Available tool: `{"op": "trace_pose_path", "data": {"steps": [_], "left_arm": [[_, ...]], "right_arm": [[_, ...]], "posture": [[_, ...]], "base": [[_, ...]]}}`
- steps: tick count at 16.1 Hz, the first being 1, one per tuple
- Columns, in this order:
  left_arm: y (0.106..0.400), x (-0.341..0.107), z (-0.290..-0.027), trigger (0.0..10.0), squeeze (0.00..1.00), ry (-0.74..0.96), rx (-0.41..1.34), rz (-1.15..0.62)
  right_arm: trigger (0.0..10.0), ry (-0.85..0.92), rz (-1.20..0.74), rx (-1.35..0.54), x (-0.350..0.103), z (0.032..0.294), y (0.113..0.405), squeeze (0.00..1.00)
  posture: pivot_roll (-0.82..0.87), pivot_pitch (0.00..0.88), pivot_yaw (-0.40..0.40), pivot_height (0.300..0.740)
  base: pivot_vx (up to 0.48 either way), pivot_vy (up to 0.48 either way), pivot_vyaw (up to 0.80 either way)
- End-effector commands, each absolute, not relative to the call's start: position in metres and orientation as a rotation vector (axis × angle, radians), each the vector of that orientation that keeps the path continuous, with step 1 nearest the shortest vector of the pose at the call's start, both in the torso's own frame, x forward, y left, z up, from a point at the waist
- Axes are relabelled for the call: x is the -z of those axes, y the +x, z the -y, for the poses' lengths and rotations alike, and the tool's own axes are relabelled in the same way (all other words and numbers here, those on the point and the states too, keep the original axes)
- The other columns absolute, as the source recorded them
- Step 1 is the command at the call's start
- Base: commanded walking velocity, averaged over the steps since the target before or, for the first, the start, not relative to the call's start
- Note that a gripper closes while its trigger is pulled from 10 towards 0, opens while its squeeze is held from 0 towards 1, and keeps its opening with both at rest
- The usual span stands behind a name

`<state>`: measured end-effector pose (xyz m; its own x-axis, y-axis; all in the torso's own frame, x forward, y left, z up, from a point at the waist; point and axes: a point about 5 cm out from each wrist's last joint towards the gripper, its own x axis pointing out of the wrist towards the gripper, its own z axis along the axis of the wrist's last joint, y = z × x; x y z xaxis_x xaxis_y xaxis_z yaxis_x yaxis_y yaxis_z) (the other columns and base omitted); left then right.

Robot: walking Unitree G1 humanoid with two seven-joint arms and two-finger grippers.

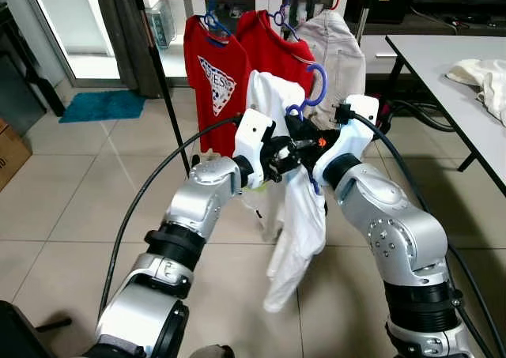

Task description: Hang hanger

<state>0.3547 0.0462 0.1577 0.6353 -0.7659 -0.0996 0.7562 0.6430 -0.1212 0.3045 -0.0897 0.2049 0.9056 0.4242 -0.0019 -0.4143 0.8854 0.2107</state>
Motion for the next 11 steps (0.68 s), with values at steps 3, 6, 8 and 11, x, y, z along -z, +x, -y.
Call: {"op": "trace_pose_path", "data": {"steps": [3,6,8,11], "left_arm": [[0.362,-0.164,-0.048,6.3,0.0,-0.028,0.822,-0.139],[0.349,-0.168,-0.042,4.7,0.0,-0.002,0.925,-0.104],[0.336,-0.168,-0.047,9.7,0.0,0.025,0.99,-0.08],[0.33,-0.167,-0.065,10.0,0.0,0.085,0.938,-0.063]], "right_arm": [[10.0,0.19,0.017,-0.454,-0.218,0.087,0.302,0.0],[10.0,0.183,-0.017,-0.357,-0.21,0.098,0.308,0.0],[10.0,0.185,-0.019,-0.318,-0.209,0.104,0.312,0.0],[10.0,0.183,-0.019,-0.313,-0.209,0.106,0.312,0.0]], "posture": [[-0.12,0.0,0.095,0.74],[-0.12,0.0,0.096,0.74],[-0.12,0.0,0.095,0.74],[-0.11,0.0,0.091,0.74]], "base": [[0.0,0.0,0.0],[0.0,0.0,0.0],[0.0,0.0,0.0],[0.0,0.0,0.0]]}}
